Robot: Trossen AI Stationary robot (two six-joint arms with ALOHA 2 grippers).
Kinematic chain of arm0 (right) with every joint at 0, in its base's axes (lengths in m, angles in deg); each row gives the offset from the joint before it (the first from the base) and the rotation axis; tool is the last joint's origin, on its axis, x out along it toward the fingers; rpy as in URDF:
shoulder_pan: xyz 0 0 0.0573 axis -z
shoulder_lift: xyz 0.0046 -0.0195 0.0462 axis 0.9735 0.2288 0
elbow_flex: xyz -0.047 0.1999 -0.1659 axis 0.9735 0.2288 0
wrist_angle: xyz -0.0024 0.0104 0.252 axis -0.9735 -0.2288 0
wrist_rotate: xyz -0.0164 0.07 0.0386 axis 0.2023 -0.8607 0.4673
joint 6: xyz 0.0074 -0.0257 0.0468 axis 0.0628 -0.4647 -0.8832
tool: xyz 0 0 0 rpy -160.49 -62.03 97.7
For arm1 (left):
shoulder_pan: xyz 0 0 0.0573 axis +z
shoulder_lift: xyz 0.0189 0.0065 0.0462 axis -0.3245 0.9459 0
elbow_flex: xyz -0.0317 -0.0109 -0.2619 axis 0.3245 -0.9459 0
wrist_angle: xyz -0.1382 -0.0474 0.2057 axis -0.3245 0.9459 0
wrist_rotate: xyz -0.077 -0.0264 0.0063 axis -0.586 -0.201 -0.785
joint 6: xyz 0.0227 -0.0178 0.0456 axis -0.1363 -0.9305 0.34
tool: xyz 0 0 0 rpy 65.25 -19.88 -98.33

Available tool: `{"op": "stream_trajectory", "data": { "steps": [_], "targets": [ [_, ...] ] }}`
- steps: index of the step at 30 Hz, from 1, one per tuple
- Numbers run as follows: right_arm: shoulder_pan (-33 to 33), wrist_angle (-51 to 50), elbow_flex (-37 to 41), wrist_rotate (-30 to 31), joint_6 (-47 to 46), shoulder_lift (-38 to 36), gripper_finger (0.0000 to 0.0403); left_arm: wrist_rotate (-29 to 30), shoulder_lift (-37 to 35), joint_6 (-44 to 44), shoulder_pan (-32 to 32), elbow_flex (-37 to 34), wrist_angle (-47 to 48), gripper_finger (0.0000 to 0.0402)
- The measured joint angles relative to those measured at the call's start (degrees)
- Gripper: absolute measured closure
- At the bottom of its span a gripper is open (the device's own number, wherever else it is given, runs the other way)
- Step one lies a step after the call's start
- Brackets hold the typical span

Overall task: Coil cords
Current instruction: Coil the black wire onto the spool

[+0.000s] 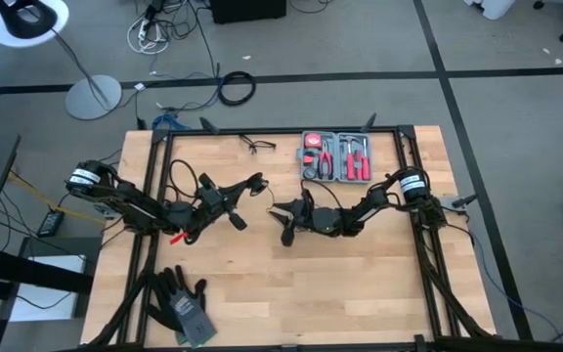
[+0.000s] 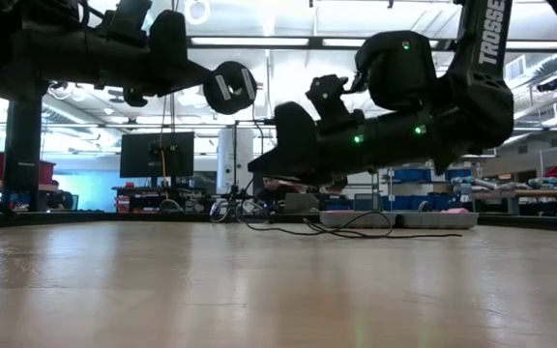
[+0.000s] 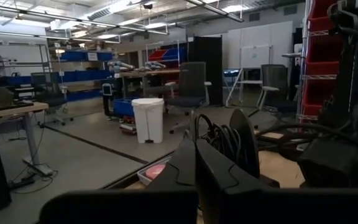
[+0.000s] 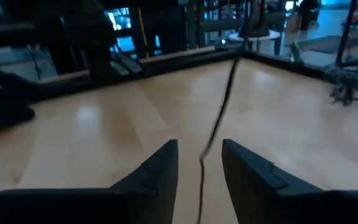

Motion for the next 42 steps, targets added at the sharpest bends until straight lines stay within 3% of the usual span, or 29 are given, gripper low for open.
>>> {"op": "stream_trajectory", "data": {
  "steps": [6,11,21,27,33,42],
  "targets": [
    [0.8,-3.2,-1.3,-0.3,1.0,0.0,0.0309,-0.1,0.0,0.5,0.1,0.3,0.0,0.0402],
    [0.8,-6.4,-2.8,-0.3,0.3,0.0,0.0391,-0.1,0.0,0.5,0.1,0.3,0.3,0.0402],
    [2.7,-31.0,-16.3,-5.3,4.5,0.0,0.0401,-0.1,0.0,-1.1,1.8,0.3,3.5,0.0401],
    [3.6,-35.3,-22.1,-9.6,11.4,0.0,0.0402,0.7,0.0,-3.7,2.5,1.4,11.1,0.0401],
    [4.6,-41.8,-26.0,-9.9,13.8,0.0,0.0402,1.4,0.0,-4.4,2.6,5.0,21.1,0.0402],
    [4.0,-43.9,-26.2,-13.6,15.1,-0.3,0.0403,2.3,0.0,-5.7,2.7,5.6,23.7,0.0401]
  ]
}}
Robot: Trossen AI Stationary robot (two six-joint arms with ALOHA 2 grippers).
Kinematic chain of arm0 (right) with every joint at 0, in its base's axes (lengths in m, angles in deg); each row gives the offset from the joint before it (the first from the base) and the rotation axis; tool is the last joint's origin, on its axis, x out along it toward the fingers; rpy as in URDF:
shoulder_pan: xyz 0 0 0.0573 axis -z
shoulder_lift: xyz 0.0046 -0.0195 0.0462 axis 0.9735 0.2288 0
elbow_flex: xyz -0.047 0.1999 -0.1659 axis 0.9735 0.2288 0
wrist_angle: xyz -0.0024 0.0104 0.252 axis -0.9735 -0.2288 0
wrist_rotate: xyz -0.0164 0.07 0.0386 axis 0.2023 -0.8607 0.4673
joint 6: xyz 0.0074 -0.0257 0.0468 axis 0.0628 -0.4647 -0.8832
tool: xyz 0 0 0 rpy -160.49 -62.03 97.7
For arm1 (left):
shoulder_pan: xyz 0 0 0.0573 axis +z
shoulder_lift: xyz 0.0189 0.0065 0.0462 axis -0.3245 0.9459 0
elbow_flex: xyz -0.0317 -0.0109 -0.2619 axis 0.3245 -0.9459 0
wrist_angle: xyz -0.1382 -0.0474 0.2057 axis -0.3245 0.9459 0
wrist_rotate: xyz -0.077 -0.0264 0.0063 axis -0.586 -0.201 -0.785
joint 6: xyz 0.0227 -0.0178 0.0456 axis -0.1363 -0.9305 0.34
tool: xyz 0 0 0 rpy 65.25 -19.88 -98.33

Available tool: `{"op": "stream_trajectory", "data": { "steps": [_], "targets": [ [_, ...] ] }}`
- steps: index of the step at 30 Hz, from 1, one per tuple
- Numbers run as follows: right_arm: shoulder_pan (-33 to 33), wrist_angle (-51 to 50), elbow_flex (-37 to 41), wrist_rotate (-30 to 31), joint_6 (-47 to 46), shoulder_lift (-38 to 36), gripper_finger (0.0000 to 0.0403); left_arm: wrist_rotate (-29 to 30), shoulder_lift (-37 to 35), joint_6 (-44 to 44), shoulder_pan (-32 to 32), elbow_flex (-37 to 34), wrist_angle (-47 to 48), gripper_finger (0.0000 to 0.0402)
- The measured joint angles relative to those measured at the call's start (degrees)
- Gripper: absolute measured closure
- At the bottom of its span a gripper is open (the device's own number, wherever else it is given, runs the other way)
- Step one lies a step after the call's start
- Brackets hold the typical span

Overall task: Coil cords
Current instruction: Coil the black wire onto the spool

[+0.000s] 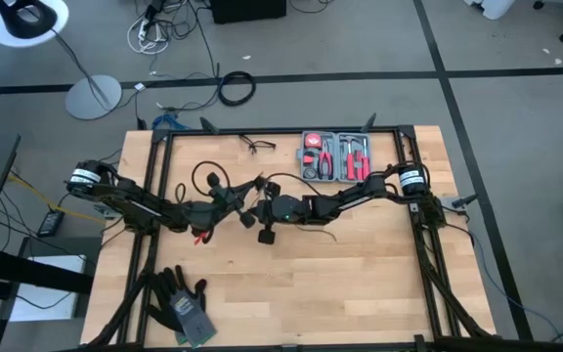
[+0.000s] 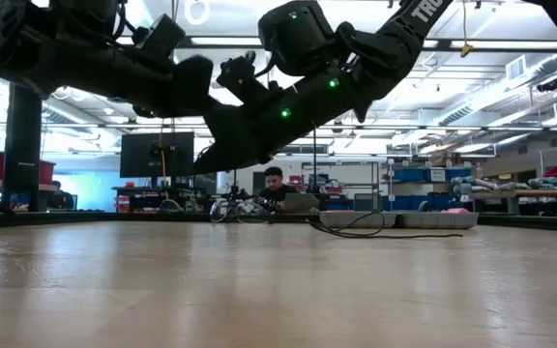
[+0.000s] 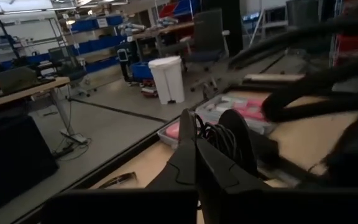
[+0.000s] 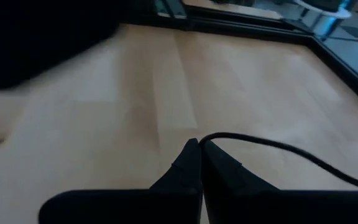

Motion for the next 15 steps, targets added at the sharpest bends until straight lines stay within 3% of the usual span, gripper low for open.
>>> {"op": "stream_trajectory", "data": {
  "steps": [15],
  "targets": [
    [-1.1,-5.7,-0.1,-0.8,1.6,-3.3,0.0403,-0.1,0.0,-3.3,0.4,0.0,8.4,0.0401]
  ]
}}
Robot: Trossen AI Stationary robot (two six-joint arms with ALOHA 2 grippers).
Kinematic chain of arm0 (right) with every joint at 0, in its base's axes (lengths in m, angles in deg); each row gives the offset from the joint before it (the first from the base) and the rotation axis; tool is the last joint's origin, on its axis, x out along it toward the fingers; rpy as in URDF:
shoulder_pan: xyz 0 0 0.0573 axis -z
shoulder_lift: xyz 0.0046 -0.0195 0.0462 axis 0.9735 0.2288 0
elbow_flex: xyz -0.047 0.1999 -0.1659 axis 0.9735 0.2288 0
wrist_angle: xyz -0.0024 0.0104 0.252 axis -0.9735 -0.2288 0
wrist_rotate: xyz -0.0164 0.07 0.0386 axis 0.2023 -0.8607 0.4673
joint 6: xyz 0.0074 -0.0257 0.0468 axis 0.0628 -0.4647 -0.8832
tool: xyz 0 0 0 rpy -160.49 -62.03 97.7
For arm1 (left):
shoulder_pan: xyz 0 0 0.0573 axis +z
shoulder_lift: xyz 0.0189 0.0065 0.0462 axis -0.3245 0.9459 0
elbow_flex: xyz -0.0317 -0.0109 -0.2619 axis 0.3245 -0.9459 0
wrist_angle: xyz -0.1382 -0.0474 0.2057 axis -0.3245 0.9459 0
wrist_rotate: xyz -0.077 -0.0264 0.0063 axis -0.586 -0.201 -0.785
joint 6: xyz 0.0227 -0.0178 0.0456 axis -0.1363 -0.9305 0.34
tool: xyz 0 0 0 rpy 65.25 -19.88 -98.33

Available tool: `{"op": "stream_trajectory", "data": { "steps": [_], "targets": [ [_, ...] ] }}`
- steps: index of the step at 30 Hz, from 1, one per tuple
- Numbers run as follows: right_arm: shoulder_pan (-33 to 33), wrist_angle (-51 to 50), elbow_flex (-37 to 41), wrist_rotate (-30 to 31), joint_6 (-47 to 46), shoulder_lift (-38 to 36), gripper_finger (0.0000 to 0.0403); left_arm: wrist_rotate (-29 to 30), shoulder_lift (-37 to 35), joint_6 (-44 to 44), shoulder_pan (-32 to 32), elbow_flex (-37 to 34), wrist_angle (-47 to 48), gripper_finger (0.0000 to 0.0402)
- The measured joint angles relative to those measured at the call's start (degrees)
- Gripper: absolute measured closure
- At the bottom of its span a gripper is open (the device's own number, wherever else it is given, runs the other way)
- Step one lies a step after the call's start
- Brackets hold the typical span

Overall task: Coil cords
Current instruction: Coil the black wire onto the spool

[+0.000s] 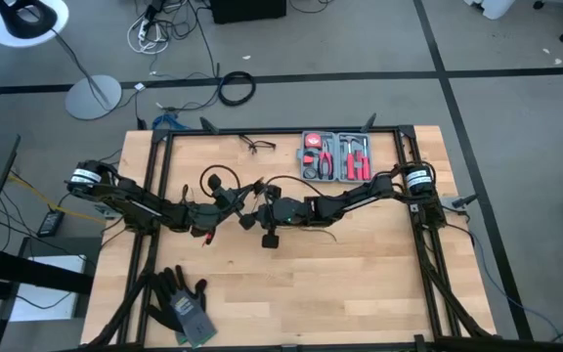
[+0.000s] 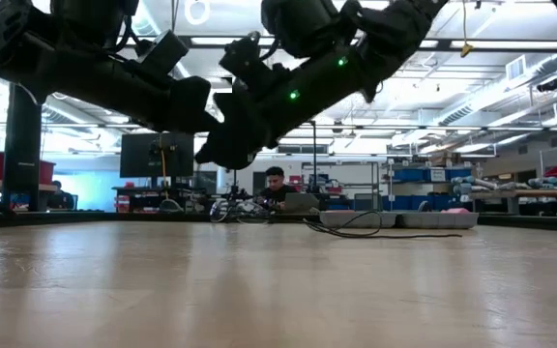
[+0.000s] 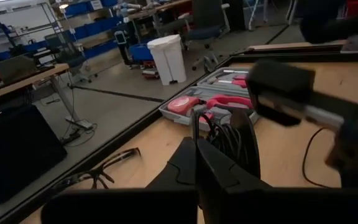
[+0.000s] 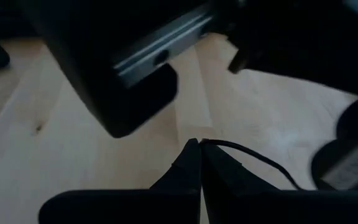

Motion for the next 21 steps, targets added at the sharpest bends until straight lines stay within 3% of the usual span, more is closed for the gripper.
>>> {"op": "stream_trajectory", "data": {
  "steps": [14,21],
  "targets": [
    [0.3,-16.9,0.0,0.0,1.9,-7.4,0.0403,-7.2,0.0,-4.4,0.0,0.0,2.7,0.0401],
    [0.5,-18.4,0.0,-7.4,1.0,-8.8,0.0403,-7.6,0.0,-6.3,0.1,0.0,2.0,0.0401]
  ]
}}
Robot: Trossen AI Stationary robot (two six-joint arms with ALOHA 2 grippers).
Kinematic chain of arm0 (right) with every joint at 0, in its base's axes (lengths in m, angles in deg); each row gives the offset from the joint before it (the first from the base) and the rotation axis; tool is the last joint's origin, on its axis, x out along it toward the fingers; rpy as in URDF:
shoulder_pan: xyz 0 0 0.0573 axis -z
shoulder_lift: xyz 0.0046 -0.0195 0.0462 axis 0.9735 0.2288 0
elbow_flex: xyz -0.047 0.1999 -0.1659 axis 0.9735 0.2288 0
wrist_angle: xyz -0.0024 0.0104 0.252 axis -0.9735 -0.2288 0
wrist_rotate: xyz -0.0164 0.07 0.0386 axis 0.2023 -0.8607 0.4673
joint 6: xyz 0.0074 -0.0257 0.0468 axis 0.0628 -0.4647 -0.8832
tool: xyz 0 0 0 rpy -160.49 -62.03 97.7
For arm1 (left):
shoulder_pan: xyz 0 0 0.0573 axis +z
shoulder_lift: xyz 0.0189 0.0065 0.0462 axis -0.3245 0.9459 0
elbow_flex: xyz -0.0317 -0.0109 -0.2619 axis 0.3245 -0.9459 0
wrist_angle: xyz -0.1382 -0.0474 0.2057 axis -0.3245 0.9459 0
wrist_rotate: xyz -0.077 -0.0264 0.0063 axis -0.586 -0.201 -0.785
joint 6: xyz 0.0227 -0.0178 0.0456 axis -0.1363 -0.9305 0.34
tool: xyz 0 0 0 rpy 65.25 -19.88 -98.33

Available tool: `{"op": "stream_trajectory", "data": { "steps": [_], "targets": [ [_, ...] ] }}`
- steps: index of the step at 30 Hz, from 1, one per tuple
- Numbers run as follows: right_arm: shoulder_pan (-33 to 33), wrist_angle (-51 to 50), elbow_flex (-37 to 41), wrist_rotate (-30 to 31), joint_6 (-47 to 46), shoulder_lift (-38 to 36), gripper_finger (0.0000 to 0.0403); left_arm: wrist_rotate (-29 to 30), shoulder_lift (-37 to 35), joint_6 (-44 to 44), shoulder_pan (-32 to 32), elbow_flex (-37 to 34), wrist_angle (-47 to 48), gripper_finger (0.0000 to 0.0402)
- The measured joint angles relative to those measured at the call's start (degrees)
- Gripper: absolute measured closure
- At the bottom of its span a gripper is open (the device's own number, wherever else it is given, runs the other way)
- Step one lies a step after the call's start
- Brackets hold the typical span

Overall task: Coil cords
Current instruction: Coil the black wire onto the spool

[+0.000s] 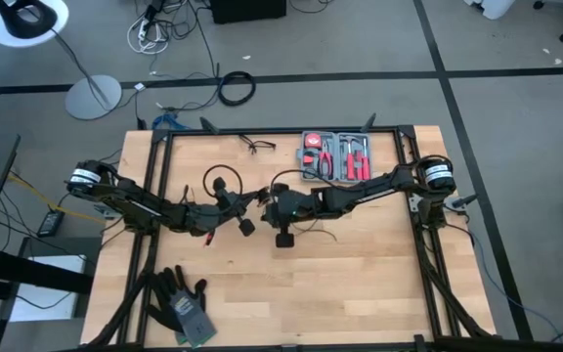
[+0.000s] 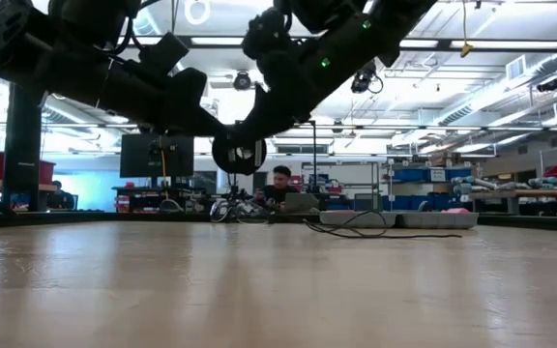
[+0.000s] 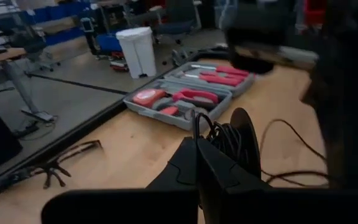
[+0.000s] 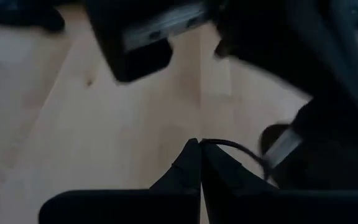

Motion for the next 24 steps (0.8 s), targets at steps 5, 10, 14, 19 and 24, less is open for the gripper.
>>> {"op": "stream_trajectory", "data": {
  "steps": [5,10,14,19,24],
  "targets": [
    [-0.3,-2.0,1.3,1.9,-4.4,0.0,0.0403,3.7,0.0,-1.3,0.0,0.0,-3.2,0.0401],
    [-1.6,8.4,8.6,3.3,-8.4,-0.1,0.0403,4.8,-0.1,-2.7,0.0,-1.8,-11.3,0.0401],
    [-2.3,27.4,16.5,3.4,-11.1,0.3,0.0403,3.7,-0.1,-4.8,0.0,-5.4,-19.8,0.0401],
    [-1.0,44.6,21.3,7.6,-14.7,4.9,0.0403,-0.7,-0.1,-7.4,0.8,-8.2,-25.0,0.0401],
    [0.4,47.1,18.9,7.4,-18.1,10.5,0.0391,-5.1,-0.1,-7.4,2.1,-8.7,-27.3,0.0401]
  ]
}}
